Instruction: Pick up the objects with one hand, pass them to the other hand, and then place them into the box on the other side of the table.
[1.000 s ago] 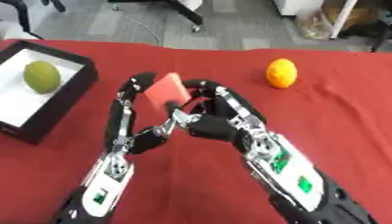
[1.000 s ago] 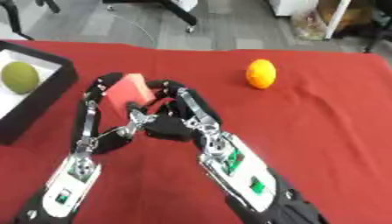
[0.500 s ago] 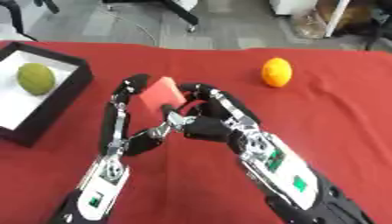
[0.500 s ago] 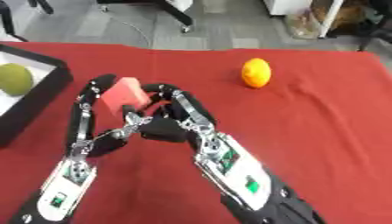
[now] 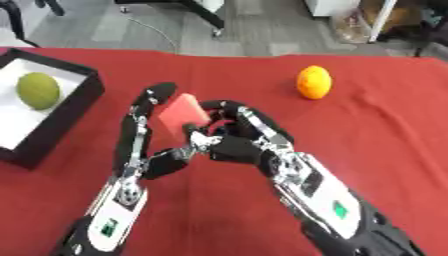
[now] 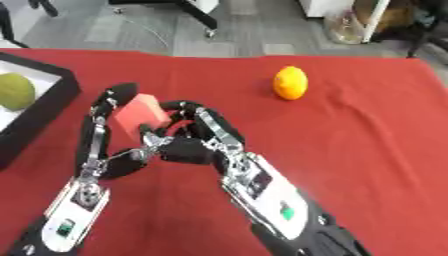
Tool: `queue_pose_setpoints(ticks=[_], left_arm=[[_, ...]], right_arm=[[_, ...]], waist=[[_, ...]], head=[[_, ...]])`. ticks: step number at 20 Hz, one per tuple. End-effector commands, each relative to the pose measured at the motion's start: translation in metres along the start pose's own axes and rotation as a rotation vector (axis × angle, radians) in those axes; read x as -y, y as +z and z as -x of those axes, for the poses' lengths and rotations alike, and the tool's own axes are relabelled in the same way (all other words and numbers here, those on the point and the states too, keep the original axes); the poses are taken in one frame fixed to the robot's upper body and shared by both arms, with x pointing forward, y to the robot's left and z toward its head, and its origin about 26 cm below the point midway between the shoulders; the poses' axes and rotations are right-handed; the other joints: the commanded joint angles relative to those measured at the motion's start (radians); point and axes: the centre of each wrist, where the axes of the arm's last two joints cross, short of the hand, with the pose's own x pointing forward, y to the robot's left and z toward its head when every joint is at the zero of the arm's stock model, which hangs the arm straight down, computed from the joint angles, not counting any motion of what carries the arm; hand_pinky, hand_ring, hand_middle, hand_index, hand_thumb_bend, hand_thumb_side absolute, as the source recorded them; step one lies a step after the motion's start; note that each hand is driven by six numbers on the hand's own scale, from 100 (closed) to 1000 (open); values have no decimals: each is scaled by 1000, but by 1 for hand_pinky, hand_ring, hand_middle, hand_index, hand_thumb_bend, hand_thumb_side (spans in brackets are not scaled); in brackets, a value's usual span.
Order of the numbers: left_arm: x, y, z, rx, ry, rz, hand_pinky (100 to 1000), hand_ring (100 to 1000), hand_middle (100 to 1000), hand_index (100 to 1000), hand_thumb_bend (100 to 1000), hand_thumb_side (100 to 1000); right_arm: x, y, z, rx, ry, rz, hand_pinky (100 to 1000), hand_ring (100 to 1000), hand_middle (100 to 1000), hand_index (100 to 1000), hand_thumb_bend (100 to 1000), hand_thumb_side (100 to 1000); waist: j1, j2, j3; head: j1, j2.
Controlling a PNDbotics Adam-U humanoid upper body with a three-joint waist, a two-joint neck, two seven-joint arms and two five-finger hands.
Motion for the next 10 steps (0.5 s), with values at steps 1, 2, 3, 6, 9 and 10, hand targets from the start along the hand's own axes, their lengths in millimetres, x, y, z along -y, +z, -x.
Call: queue_pose_setpoints(ticks=[1, 2, 3, 6, 9, 10], left_arm=[[-8, -16, -9, 70, 4, -39, 742, 720, 730, 799, 292, 535], [-8, -16, -9, 76, 6, -44, 741, 712, 722, 792, 271, 534], [-9, -17, -10, 83, 6, -50, 740, 707, 717, 787, 256, 532], [-10, -18, -11, 100, 3, -74, 735, 675, 674, 746, 128, 510], [-10, -19, -13, 114, -5, -102, 724, 640, 630, 708, 100, 483], [-11, -20, -13, 119, -7, -114, 720, 630, 619, 696, 100, 478]], right_arm=[[2, -1, 1, -13, -3, -9, 538, 428, 410, 544, 100, 168], [2, -1, 1, -14, -3, -10, 539, 428, 411, 544, 100, 169], [2, -1, 0, -14, -3, -12, 539, 428, 411, 544, 100, 169], [2, -1, 1, -18, -5, -20, 542, 432, 418, 556, 106, 179], [2, 0, 1, -18, -16, -49, 551, 445, 437, 610, 135, 220], [2, 0, 0, -15, -18, -65, 559, 454, 451, 638, 152, 245]], waist=[[-1, 0, -2], [-1, 0, -1], [-1, 0, -1], [-2, 0, -1], [-2, 0, -1], [-2, 0, -1]], head=[[2, -2], [2, -2], [2, -2], [1, -2], [1, -2], [2, -2]])
